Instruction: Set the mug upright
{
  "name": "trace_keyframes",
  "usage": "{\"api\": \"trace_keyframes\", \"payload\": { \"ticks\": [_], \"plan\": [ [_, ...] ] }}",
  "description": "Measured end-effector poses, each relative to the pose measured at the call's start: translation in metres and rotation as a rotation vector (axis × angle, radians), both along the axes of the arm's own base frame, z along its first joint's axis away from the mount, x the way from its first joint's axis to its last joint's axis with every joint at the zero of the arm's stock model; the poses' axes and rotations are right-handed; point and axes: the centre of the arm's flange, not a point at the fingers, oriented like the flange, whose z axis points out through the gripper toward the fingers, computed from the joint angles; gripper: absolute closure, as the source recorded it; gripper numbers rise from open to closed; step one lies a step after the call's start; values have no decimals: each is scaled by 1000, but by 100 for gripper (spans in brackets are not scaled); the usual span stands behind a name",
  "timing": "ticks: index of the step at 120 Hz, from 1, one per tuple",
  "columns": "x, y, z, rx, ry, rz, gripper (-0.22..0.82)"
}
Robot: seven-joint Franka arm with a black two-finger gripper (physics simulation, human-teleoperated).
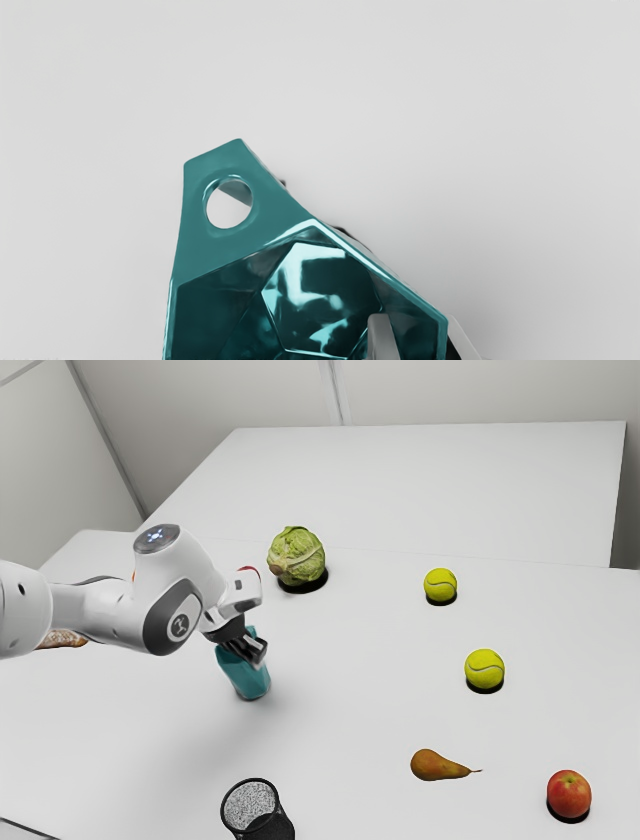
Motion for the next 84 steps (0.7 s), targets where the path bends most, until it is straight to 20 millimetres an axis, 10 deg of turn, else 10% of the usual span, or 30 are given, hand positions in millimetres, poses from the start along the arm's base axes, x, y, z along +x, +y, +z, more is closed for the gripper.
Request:
{"api": "trace_keyframes", "payload": {
  "ticks": [84],
  "plan": [
    [5,0,60,-21,-44,15,21]
  ]
}}
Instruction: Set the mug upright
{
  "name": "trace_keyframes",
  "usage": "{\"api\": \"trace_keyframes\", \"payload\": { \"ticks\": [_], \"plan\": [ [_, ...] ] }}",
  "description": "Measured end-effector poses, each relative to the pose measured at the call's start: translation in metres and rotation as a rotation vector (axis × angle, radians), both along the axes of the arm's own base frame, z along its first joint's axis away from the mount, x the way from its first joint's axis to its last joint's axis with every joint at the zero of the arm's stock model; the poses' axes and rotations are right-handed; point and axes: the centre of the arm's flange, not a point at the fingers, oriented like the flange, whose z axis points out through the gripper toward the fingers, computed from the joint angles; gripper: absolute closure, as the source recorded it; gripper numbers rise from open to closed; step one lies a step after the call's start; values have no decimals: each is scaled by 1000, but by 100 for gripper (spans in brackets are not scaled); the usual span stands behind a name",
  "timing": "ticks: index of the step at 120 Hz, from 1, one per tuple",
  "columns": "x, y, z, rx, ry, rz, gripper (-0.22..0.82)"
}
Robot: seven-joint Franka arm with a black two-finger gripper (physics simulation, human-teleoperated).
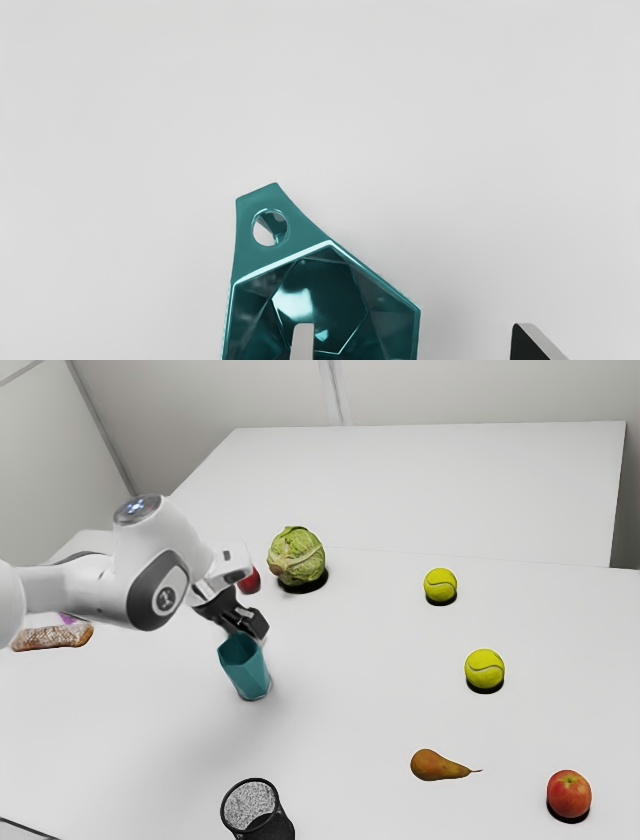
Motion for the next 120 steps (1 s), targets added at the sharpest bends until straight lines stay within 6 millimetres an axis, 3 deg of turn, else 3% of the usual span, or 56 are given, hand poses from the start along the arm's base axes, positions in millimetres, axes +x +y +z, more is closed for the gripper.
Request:
{"api": "trace_keyframes", "payload": {
  "ticks": [28,63,120],
  "plan": [
    [20,-4,52,-4,45,-4,9],
    [44,-12,123,-27,135,11,4],
    [68,-23,199,-20,220,27,3]
  ]
}}
